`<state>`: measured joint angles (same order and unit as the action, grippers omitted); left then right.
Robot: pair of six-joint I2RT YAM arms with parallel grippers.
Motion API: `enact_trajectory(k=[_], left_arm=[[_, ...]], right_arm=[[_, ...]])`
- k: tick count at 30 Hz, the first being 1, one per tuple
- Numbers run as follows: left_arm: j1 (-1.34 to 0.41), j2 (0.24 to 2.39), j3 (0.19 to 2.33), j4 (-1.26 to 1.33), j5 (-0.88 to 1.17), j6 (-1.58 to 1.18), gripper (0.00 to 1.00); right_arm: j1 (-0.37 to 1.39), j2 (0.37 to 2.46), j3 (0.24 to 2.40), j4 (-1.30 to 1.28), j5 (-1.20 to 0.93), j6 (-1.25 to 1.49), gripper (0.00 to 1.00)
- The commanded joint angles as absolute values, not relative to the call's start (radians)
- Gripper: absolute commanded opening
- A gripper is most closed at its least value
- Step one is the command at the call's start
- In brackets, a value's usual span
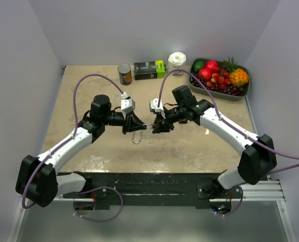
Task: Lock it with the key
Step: Lock the lock.
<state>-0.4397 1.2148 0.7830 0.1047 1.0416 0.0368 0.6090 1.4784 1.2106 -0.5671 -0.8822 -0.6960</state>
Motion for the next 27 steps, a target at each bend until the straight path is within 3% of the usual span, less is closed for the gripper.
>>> enact_trajectory(k=[1,18,27], left_arm=[[-0.497,1.236,0.805,0.294,1.066,-0.025,0.0],[-0.554,1.338,0.788,0.396,1.065,-0.124,0.0],[-0.566,1.342,0.79,0.324,1.083,0.075,0.0]], right_arm=[[0.627,1.5,1.262,-0.529,-0.957,-0.68,0.0],[0.647,1.488,1.246,-0.334,-0.911,-0.589,0.0],[0.655,1.555,1.331,-0.546,-1.06,-0.687,0.0]])
